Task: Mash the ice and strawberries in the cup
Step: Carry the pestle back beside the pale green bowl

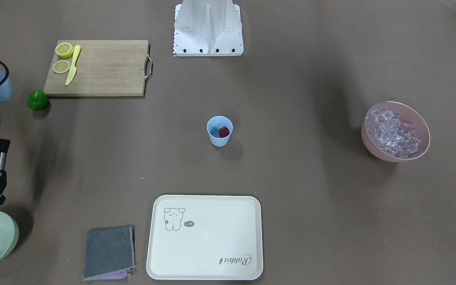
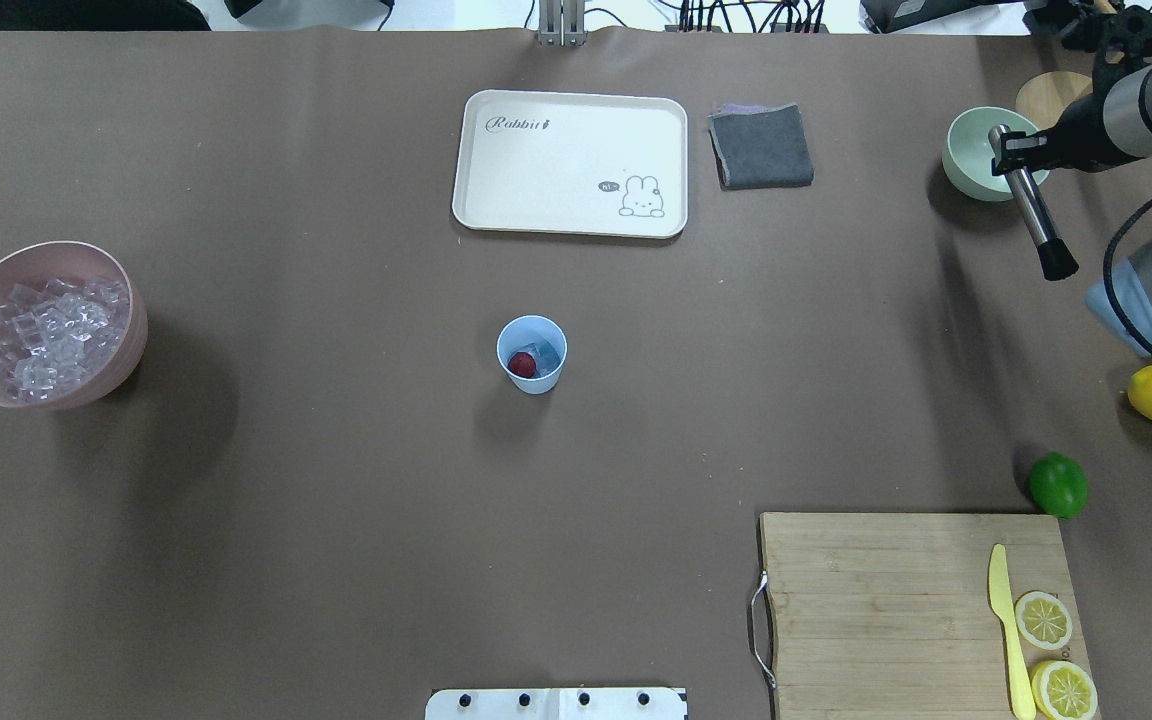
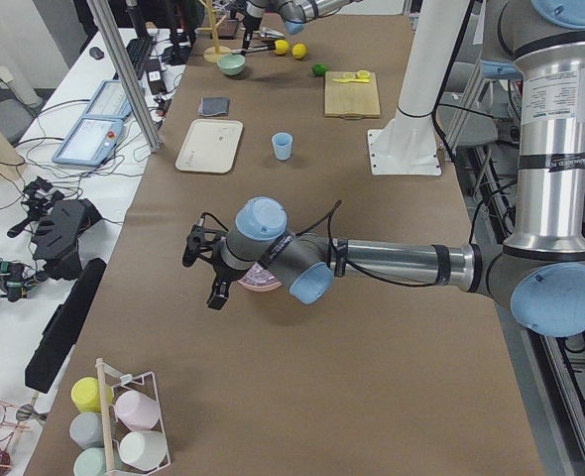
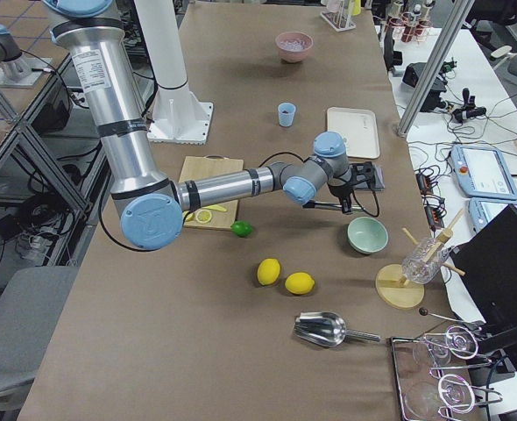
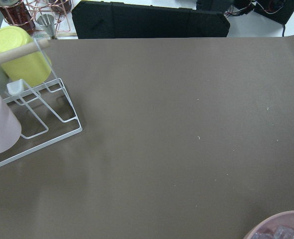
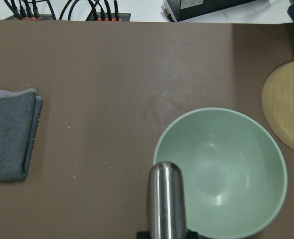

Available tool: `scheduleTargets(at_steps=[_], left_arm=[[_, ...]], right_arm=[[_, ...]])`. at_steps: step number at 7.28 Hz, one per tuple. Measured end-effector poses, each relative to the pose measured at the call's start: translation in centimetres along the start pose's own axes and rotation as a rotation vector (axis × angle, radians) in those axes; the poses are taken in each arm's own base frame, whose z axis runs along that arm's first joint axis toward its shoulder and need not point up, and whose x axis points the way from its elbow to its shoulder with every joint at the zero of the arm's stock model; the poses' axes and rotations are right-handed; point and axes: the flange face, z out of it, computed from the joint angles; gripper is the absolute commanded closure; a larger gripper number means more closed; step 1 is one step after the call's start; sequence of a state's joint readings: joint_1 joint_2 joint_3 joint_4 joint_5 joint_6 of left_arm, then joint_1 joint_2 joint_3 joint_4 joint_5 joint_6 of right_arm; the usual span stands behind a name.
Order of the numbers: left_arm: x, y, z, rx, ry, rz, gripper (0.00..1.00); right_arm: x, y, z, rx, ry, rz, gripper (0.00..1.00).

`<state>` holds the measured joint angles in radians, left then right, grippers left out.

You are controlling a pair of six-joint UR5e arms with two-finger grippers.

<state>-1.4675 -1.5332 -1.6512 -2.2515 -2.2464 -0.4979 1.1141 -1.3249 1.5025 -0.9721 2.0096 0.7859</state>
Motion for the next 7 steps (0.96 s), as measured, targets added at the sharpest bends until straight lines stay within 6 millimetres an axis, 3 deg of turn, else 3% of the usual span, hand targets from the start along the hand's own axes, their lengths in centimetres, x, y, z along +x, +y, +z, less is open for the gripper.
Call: scheduleTargets(at_steps=[2, 7], left_arm=[[0.8, -0.4, 0.5, -0.004, 0.007, 0.012, 0.03], [1.0, -0.6, 0.6, 0.001, 0.002, 0.017, 0.03]], right_arm=[[0.9, 2.9, -0.4, -0.01, 0.011, 0.023, 1.0], [-2.3, 8.6, 5.0, -0.067, 0.072, -0.047, 1.0]])
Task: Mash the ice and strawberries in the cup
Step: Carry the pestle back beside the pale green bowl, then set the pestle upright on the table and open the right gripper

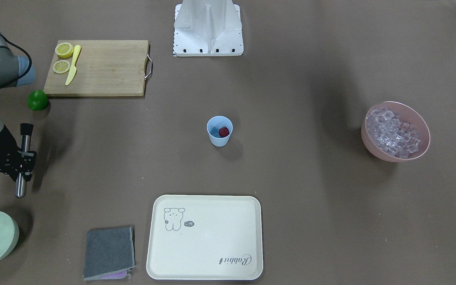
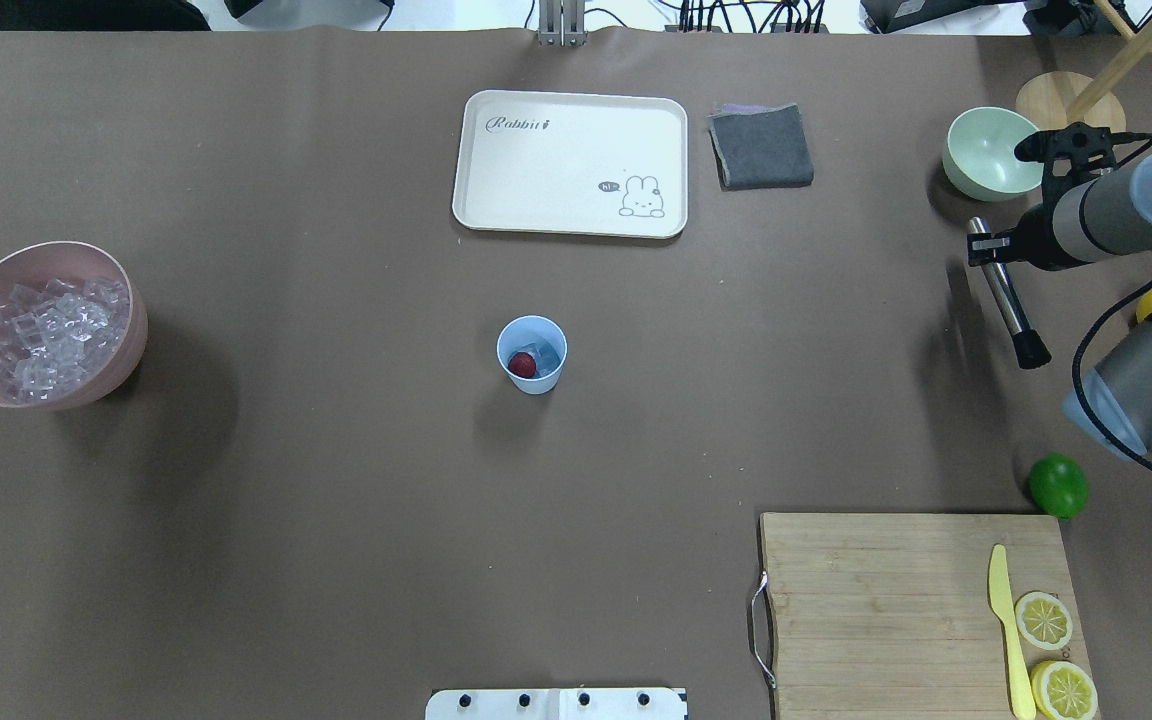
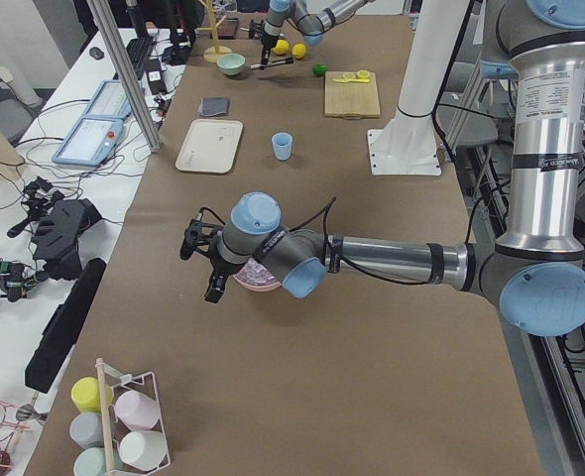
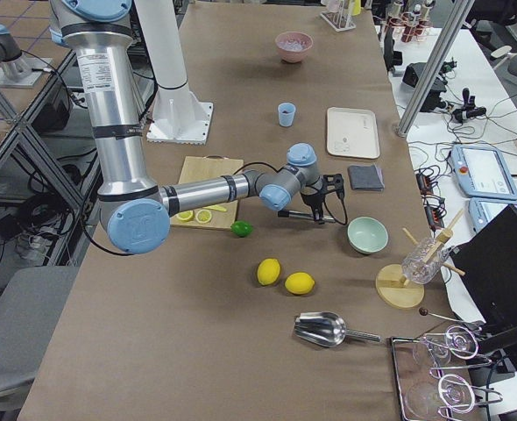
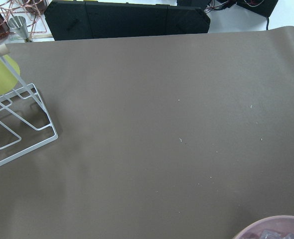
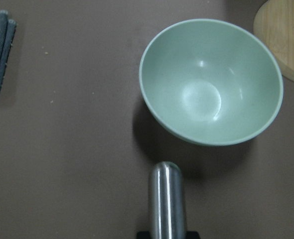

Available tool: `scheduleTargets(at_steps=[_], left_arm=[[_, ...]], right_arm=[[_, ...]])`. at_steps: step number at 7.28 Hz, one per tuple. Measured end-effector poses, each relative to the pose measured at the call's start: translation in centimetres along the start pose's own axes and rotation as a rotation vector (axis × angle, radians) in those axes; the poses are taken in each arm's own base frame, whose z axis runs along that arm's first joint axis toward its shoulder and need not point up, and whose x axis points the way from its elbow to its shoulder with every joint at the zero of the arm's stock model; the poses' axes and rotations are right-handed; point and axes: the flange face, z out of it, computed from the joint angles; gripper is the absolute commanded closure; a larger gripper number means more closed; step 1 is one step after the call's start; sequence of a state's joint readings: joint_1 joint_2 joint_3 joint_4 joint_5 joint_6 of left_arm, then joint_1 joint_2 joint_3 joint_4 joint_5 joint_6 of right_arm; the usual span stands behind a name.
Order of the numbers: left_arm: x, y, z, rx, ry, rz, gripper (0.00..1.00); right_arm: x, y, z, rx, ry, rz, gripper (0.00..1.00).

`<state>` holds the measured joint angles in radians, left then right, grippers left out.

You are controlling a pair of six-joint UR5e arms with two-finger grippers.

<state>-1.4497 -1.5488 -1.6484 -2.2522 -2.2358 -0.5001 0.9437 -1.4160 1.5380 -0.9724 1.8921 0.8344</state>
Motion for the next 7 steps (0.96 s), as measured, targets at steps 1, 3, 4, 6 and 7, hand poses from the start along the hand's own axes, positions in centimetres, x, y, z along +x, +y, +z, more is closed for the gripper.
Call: scheduleTargets(at_steps=[1, 3, 4, 6, 7], left_arm=[[0.0, -0.1, -0.1, 0.008, -0.008, 0.002, 0.03], [0.2, -0.4, -0.2, 0.016, -0.013, 0.006, 0.03], [0.2, -0.4, -0.2, 0.017, -0.013, 0.007, 0.03], [0.2, -0.4, -0.3, 0.018, -0.013, 0.011, 0.03], [0.2, -0.4, -0.3, 0.018, -0.013, 0.013, 0.02]], right_arm=[[0.0, 0.6, 0.8, -0.015, 0.007, -0.003, 1.0], [0.2, 1.1, 1.8, -0.034, 0.017, -0.001, 0.01], [0.2, 1.1, 1.9, -0.036, 0.017, 0.014, 0.0], [-0.3, 0.8, 1.8, -0.034, 0.007, 0.045, 0.0], [-0.5, 0.4, 1.4, -0.037, -0.005, 0.051, 0.0]])
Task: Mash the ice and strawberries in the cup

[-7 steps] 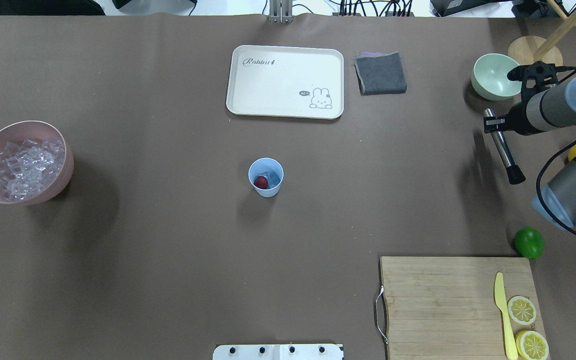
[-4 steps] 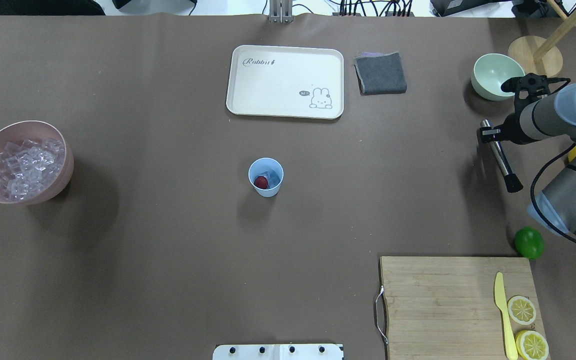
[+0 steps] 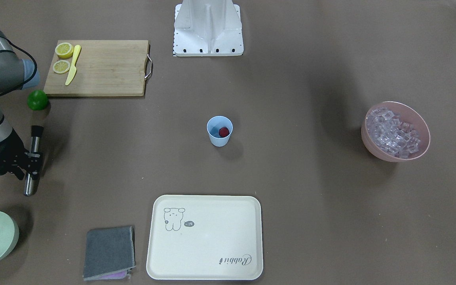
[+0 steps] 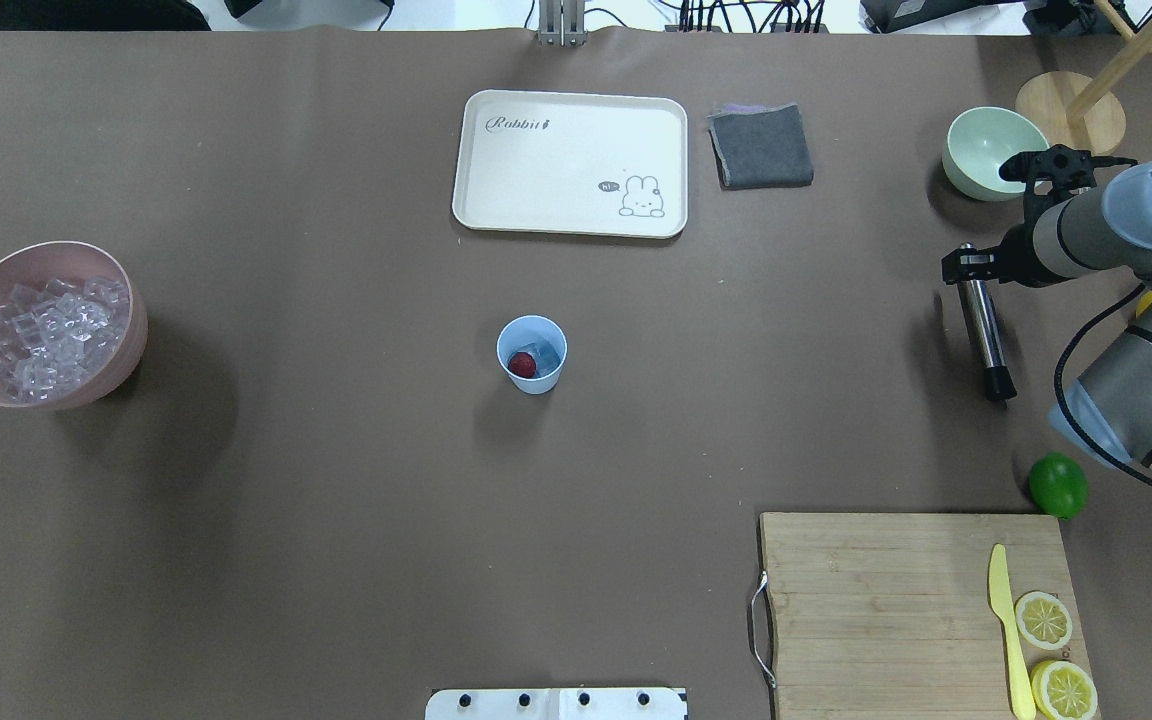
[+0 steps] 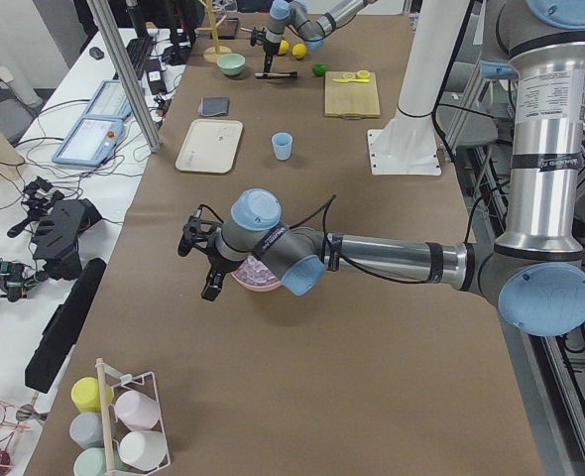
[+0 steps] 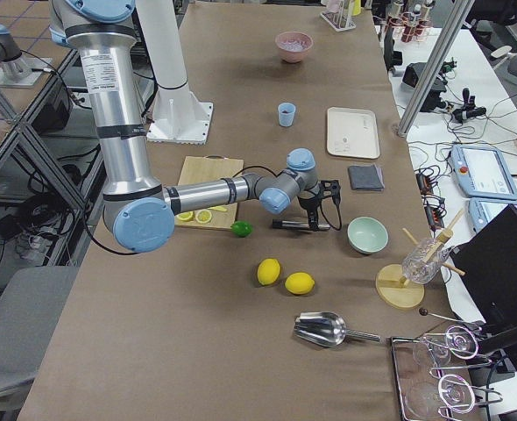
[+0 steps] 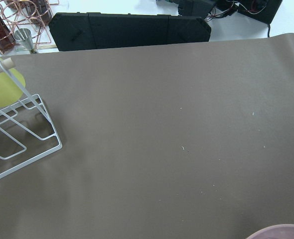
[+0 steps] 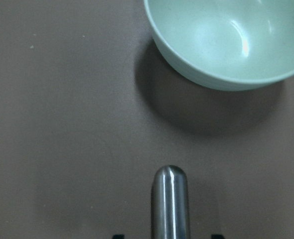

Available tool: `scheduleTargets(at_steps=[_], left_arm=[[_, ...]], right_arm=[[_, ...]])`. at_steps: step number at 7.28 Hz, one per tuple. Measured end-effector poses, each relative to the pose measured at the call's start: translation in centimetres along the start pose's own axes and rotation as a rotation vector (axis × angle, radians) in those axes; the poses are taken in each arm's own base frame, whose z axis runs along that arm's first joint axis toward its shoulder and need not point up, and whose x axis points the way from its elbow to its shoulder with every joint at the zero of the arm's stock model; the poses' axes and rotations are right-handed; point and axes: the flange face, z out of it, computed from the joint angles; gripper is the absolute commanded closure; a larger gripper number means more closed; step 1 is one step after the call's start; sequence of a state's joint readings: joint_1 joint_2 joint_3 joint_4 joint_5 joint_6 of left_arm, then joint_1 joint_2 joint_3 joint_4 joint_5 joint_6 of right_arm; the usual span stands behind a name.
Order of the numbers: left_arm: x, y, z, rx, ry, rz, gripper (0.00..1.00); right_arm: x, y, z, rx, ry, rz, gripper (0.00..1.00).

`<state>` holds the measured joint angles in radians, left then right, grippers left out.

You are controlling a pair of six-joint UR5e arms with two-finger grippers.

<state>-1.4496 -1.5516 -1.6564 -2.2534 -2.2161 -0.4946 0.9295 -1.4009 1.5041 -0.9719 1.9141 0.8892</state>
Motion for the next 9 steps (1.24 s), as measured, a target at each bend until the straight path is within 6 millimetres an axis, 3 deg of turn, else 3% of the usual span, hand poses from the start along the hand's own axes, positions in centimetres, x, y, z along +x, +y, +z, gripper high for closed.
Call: scheduleTargets(at_steps=[1, 2, 4, 5, 6, 7, 9], left_arm=[[0.1, -0.1, 0.0, 0.001, 0.001, 0.002, 0.02], [0.2, -0.1, -0.1, 0.002, 0.003, 0.005, 0.02], [0.4, 0.0, -0.4, 0.003, 0.012, 0.006, 0.02], [0.4, 0.2, -0.4, 0.004, 0.012, 0.007, 0.02], [0.3, 0.3, -0.4, 0.01, 0.011, 0.012, 0.02], [-0.2, 0.5, -0.1, 0.017, 0.011, 0.017, 0.02], [-2.8, 1.7, 2.2, -0.013, -0.008, -0.009, 0.02]], right_arm=[[0.2, -1.0, -1.0, -0.015, -0.02, 0.016, 0.0], [0.7, -2.9, -3.4, -0.043, -0.039, 0.044, 0.0], [1.7, -6.1, -11.4, -0.105, -0.025, 0.044, 0.0], [3.4, -6.5, -15.8, -0.141, 0.006, 0.017, 0.0], [7.0, -6.2, -19.3, -0.183, 0.029, -0.014, 0.0], [12.2, -5.0, -21.2, -0.226, 0.012, -0.031, 0.0], [23.2, -1.2, -22.2, -0.28, -0.047, -0.001, 0.0]])
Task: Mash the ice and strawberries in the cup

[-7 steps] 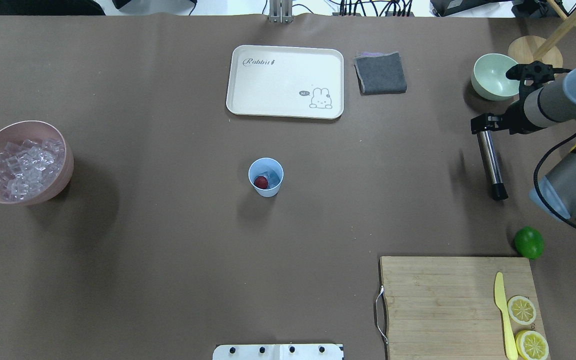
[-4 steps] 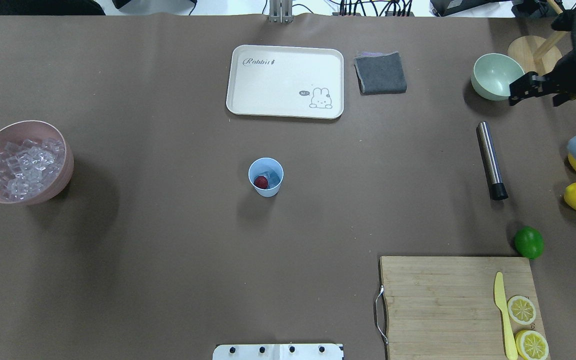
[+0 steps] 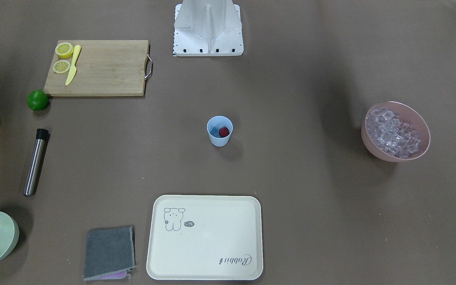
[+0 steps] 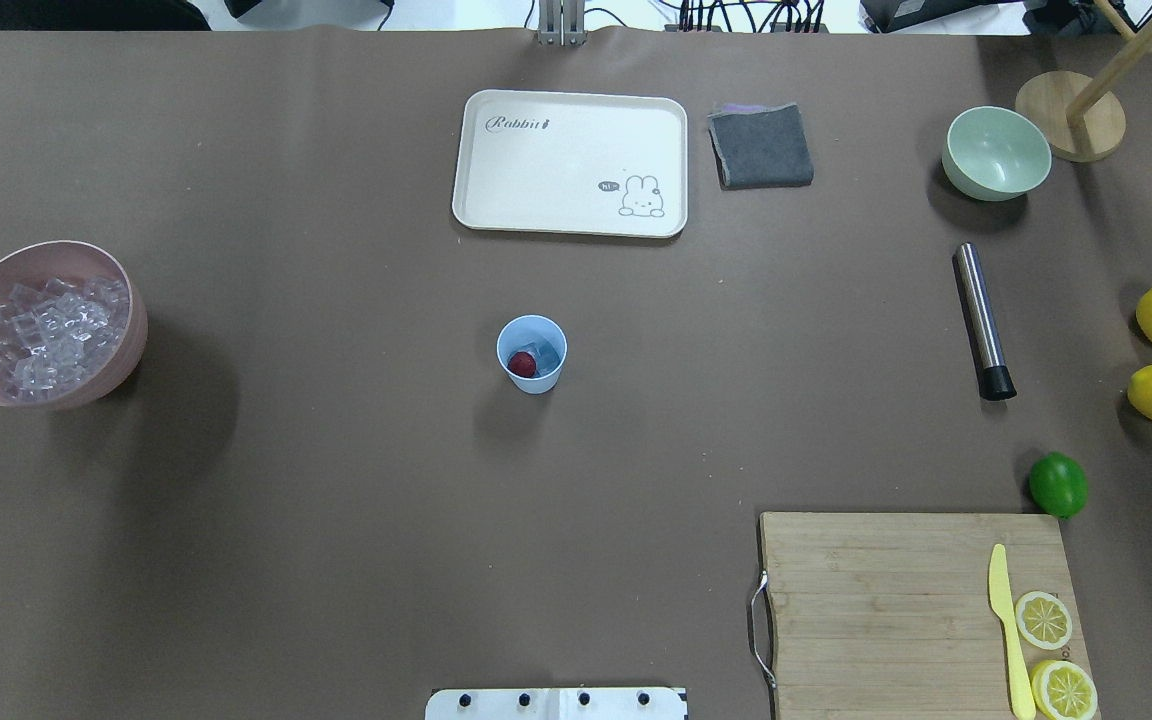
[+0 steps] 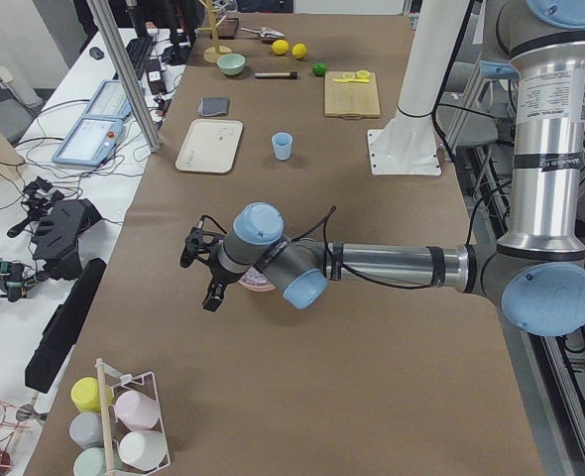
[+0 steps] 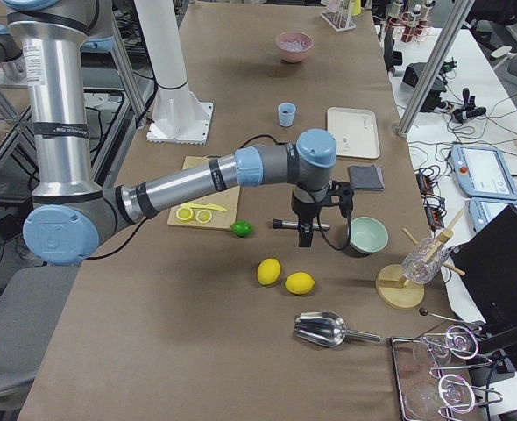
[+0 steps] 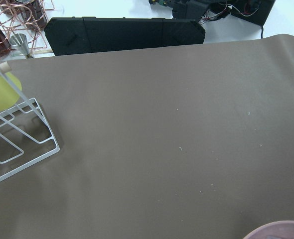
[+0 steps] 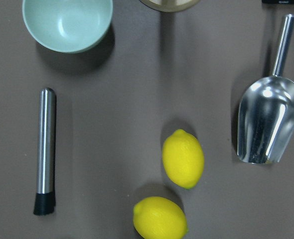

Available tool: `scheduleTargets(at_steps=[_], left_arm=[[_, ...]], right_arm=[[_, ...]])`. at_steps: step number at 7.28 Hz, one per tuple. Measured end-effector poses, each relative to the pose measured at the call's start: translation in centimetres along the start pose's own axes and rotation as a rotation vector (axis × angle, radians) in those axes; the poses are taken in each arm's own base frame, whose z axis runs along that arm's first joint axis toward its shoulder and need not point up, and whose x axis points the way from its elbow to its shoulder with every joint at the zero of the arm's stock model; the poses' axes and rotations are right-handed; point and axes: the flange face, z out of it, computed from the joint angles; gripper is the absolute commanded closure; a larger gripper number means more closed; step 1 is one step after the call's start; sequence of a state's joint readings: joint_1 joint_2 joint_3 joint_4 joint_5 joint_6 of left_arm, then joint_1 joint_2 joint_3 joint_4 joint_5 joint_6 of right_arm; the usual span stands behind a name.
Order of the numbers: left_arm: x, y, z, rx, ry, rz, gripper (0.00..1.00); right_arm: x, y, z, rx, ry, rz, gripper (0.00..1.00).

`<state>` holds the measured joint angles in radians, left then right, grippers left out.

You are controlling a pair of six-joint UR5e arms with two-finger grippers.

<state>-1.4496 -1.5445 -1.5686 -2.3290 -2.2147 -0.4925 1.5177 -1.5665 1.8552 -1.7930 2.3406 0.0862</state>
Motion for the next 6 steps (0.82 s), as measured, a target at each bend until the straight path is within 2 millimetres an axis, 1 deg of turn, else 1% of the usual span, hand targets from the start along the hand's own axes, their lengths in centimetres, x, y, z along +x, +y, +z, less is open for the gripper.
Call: scheduleTargets(at_steps=[1, 2, 3, 4, 6], left_arm=[[-1.5, 0.4, 1.5, -0.026, -0.015, -0.022, 0.02], [-2.2, 0.3, 2.4, -0.043, -0.02, -0.036, 0.02], [-2.4, 0.3, 2.6, -0.065, -0.007, -0.052, 0.02], [-2.9, 0.1, 1.9, -0.086, 0.018, -0.081, 0.02], [-4.4, -0.4, -0.8, -0.107, 0.054, -0.073, 0.02]], right_arm=[[3.5, 2.0, 0.7, -0.018, -0.01, 0.018, 0.0], [6.0, 3.7, 1.5, -0.035, -0.013, 0.043, 0.0], [7.5, 4.9, 2.4, -0.054, -0.011, 0.066, 0.0], [8.7, 5.5, 3.3, -0.071, -0.009, 0.087, 0.0], [10.2, 6.0, 4.6, -0.093, -0.008, 0.113, 0.0]])
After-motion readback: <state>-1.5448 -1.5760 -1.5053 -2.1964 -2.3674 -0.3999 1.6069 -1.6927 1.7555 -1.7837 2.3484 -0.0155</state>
